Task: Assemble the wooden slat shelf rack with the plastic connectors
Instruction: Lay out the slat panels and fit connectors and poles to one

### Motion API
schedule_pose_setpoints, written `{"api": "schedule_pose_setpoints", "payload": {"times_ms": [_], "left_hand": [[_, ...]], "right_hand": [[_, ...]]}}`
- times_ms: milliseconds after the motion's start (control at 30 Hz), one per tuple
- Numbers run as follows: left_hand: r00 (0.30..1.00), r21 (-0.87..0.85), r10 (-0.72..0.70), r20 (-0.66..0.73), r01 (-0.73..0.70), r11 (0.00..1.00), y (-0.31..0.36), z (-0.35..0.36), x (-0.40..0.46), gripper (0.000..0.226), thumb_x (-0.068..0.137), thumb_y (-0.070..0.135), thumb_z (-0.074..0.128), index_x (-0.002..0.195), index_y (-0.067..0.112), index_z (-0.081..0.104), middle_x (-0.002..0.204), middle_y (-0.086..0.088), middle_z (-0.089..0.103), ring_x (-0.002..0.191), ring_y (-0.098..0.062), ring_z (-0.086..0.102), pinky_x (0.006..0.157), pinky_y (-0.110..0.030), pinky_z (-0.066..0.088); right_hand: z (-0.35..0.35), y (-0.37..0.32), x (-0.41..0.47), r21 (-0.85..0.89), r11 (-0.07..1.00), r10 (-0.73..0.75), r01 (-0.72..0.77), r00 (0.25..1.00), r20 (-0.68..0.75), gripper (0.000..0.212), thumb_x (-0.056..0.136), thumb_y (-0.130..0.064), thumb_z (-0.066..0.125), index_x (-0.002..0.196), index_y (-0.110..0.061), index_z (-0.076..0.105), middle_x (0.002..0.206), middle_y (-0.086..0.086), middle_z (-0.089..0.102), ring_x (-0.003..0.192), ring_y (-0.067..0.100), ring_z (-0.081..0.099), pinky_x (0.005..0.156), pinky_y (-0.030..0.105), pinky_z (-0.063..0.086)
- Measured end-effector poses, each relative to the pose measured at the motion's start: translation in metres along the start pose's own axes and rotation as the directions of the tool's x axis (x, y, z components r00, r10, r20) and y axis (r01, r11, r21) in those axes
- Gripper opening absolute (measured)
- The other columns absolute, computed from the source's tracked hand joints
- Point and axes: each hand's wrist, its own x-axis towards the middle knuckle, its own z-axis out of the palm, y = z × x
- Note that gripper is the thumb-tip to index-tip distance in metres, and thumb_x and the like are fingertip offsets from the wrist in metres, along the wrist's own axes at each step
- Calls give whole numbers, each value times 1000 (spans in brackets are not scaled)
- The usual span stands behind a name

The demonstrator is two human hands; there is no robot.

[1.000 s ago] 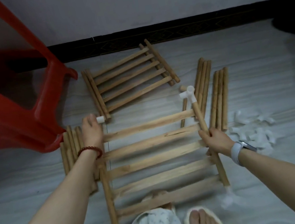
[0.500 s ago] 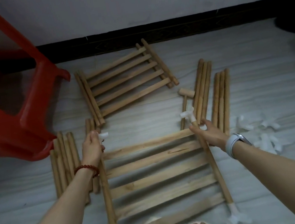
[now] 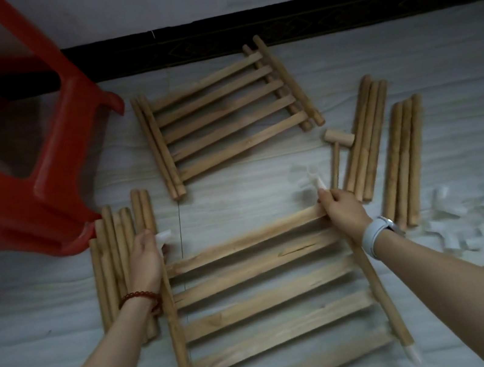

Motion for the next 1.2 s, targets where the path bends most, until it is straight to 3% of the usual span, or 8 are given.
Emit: {"api": "schedule_pose_setpoints", "payload": {"times_ms": [167,233,400,467,633,767,1033,1200], "left_hand": [[979,137,199,49,-204,969,6,26,-9,19,99,31,38,101,19,54,92,0,55,95,-33,55,70,-29,38],[978,166,204,35,-207,964,9,35,-5,24,99,26,38,113,14,54,102,-5,56,97,-29,54,74,-28,37],[969,219,247,32,-248,944,12,40,2,28,97,14,45,122,6,54,120,-14,57,108,-26,53,82,-27,38],[962,276,268,57,-273,921,11,37,5,30,96,13,49,124,6,54,119,-12,57,107,-23,53,83,-27,38],[921,534,359,154,-383,754,7,33,9,32,90,7,57,122,9,56,118,-13,58,103,-26,55,84,-30,41],[922,529,378,87,-365,766,13,37,16,21,89,4,57,110,3,60,113,-17,60,102,-30,56,82,-27,39],[915,484,404,-5,-351,801,36,52,38,21,89,4,56,109,1,62,107,-18,63,100,-33,58,78,-23,36],[903,470,428,-25,-368,802,25,52,33,24,87,2,60,111,0,64,105,-18,64,99,-32,59,79,-20,35]], "right_hand": [[-19,15,3,-101,988,104,-113,990,-95,40,97,-25,45,73,3,60,72,16,54,74,28,51,60,29,31],[-24,19,4,-172,977,104,-126,986,-131,42,96,-30,46,70,1,58,72,17,57,78,32,55,63,28,32],[-24,6,12,-374,927,-88,31,987,-136,54,90,-33,56,135,-7,39,130,20,50,117,37,49,88,35,42],[-26,-5,20,-539,836,-184,103,978,-98,53,92,-39,53,136,-12,40,134,17,45,119,35,46,94,40,42],[-27,-19,39,-642,767,0,6,1000,9,27,97,-29,45,110,-5,47,115,19,58,94,35,55,74,36,44],[-25,-14,41,-589,798,-148,128,989,14,16,95,-11,43,111,-7,43,112,16,60,85,30,50,67,32,37],[-24,-23,69,-506,847,-193,161,981,-11,19,97,-11,39,115,-6,40,99,26,59,88,43,55,62,34,35],[-29,-13,70,-456,867,-217,200,976,15,20,96,-11,42,114,-3,41,112,19,55,90,41,55,63,33,32]]}}
